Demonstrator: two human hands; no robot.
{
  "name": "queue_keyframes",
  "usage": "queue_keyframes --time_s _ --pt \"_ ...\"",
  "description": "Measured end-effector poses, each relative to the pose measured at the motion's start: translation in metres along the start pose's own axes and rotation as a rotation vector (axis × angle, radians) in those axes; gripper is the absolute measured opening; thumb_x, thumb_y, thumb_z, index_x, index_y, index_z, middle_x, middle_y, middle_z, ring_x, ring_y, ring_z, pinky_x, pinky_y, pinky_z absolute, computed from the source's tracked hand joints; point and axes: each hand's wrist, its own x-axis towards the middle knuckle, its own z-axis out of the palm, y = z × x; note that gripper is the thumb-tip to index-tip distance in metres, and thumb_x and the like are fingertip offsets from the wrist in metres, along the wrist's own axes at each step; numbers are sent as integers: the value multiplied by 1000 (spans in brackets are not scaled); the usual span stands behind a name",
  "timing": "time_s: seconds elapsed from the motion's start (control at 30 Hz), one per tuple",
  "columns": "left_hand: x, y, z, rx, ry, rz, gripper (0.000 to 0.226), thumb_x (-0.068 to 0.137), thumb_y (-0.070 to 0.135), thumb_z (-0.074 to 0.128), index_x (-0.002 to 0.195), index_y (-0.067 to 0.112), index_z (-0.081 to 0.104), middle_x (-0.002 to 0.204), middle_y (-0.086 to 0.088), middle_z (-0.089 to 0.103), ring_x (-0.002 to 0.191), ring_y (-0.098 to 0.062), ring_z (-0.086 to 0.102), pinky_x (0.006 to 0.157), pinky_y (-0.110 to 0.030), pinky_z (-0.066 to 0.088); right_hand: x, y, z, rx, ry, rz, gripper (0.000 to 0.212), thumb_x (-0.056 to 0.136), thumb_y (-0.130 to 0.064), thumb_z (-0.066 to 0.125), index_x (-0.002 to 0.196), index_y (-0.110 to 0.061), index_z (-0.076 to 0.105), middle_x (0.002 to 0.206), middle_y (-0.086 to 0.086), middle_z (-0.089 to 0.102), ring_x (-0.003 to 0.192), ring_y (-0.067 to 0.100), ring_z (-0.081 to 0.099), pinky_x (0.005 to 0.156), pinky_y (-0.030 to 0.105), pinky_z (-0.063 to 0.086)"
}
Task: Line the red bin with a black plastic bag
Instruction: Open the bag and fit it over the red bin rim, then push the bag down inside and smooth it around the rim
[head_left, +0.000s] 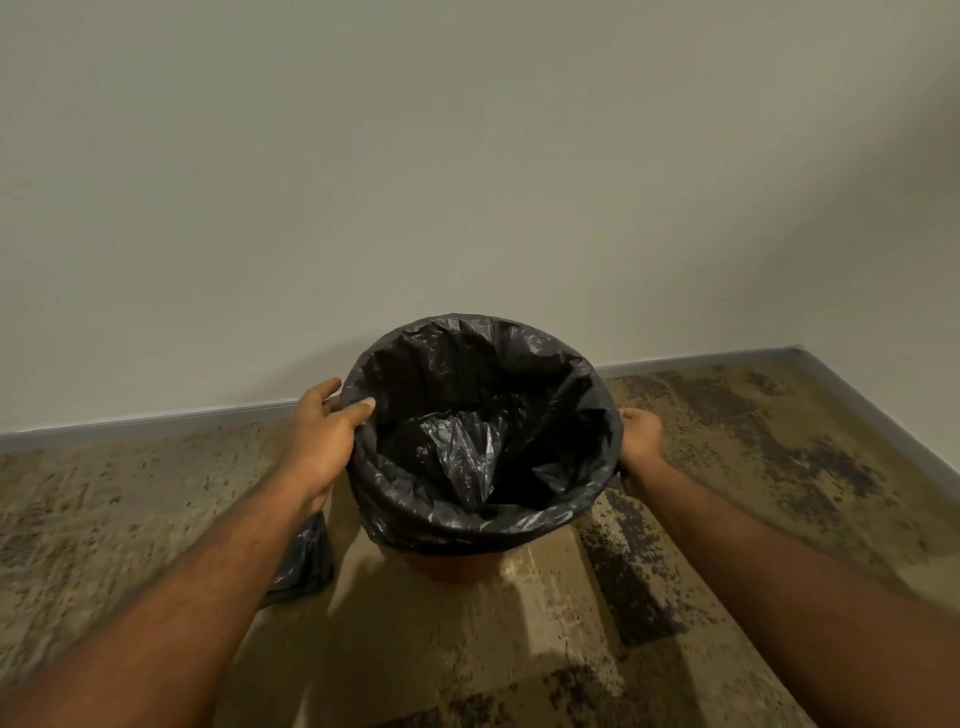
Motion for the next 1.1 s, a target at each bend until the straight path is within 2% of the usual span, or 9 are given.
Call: queue_keyframes --time_s 0.13,0.23,0.3,0.47,0.7,0.77,0.83,0.93,1.1 --pt "1 3 -2 -48 -20 14 63 92 24 64 149 18 38 137 -4 56 118 -23 60 103 -44 48 7 0 -5 -64 -29 -22 34 96 -5 51 63 -14 51 66 2 48 60 16 42 53 28 36" --pt "-1 6 2 -125 18 23 65 91 31 65 149 21 37 129 -3 58 115 -23 61 104 -45 48 1 -15 -13 164 23 -134 22 102 -29 47 94 -18 65 102 3 67 94 16 62 84 32 47" --pt "-5 3 6 -214 46 6 66 90 33 65 148 20 37 124 -6 62 114 -26 63 101 -45 49 -9 -23 -11 197 -118 -203 27 100 -30 50 115 -15 66 117 4 69 109 18 64 97 36 48" --pt "-26 -12 16 -445 -77 -72 55 90 52 54 129 15 64 123 -13 71 115 -31 66 95 -48 52 -29 -17 6 365 -325 -29 29 96 -11 53 122 -5 63 116 15 71 106 30 69 94 47 55" --pt "-38 -21 21 -418 -167 -22 68 92 67 35 130 20 64 125 -6 71 116 -21 67 92 -39 51 -20 -16 -9 334 -589 125 48 97 -46 48 126 -11 65 124 14 70 118 32 64 106 49 45" --pt "-34 -11 14 -338 -141 31 65 92 68 35 125 22 66 121 -4 72 113 -19 68 95 -38 50 -22 -26 -11 147 -468 -30 51 96 -54 47 125 -16 64 124 9 69 117 28 63 101 44 48" --pt "-26 4 5 -258 -51 100 58 87 70 43 119 26 61 125 -4 66 119 -19 61 106 -42 44 -24 -39 -13 -115 -126 -309 56 93 -56 53 130 -14 57 130 6 61 120 21 58 100 40 48" --pt "-12 23 -2 -33 -14 202 70 89 56 55 140 10 44 145 -16 48 137 -32 45 115 -47 34 -39 -71 -7 -311 152 -803 39 91 -40 63 120 -14 58 118 0 60 108 13 55 95 29 47" --pt "-7 32 9 394 8 276 75 90 33 67 153 22 28 159 -2 35 145 -21 35 113 -34 30 -45 -93 74 -892 -523 -1090 28 89 -36 64 108 -16 65 106 4 66 98 20 60 87 35 49"
